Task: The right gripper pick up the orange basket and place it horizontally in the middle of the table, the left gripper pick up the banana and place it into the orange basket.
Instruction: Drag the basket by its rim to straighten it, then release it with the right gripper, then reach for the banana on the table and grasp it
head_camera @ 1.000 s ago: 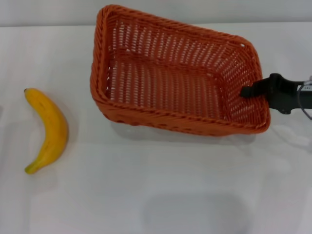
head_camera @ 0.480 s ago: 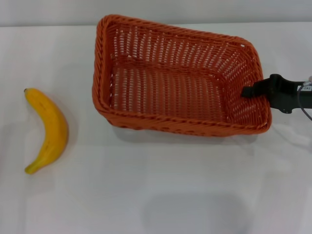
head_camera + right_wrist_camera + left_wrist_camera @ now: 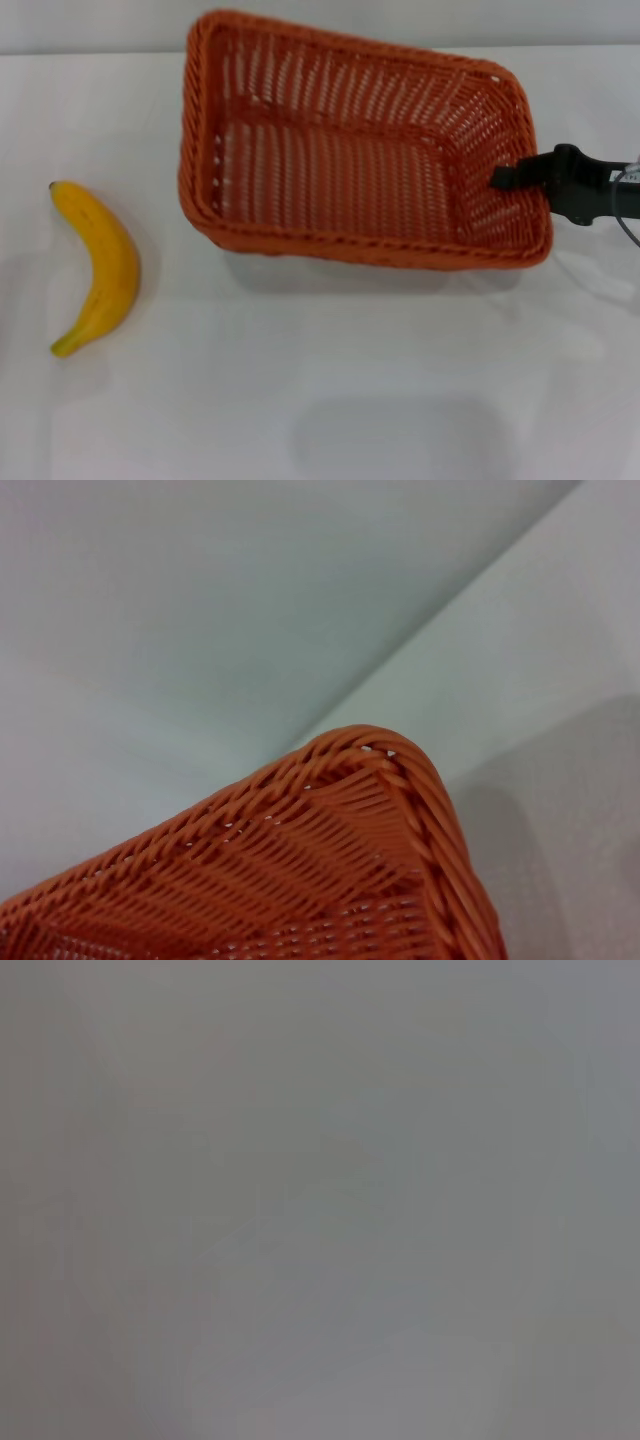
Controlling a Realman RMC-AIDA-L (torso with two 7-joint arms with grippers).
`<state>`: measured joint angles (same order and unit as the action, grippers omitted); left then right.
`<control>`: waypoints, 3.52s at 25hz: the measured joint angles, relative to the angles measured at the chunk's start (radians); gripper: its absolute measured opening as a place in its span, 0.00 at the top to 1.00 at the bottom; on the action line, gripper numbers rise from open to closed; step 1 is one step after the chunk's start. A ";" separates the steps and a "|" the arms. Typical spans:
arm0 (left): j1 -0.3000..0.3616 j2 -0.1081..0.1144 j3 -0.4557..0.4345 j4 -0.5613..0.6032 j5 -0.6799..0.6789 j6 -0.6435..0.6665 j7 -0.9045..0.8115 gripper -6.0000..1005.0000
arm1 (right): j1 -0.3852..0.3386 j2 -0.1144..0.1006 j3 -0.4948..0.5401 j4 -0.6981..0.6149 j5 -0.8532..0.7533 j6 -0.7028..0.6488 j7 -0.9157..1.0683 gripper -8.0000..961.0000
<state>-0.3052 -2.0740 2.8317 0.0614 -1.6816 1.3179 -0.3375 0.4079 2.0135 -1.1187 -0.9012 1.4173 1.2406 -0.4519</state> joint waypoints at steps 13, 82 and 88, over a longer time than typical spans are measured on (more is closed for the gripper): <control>-0.006 -0.001 -0.003 0.000 -0.011 0.000 0.000 0.13 | 0.023 -0.011 0.005 0.113 0.063 0.019 -0.096 0.85; -0.039 -0.009 0.007 0.077 -0.038 -0.054 -0.001 0.13 | 0.165 0.008 0.517 0.820 0.996 -0.187 -2.262 0.29; -0.055 0.000 0.008 0.050 0.071 -0.080 -0.121 0.13 | 0.156 0.003 0.450 0.810 0.995 -0.201 -2.298 0.30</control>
<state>-0.3602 -2.0744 2.8394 0.1116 -1.6109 1.2382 -0.4584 0.5643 2.0169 -0.6685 -0.0908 2.4120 1.0399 -2.7497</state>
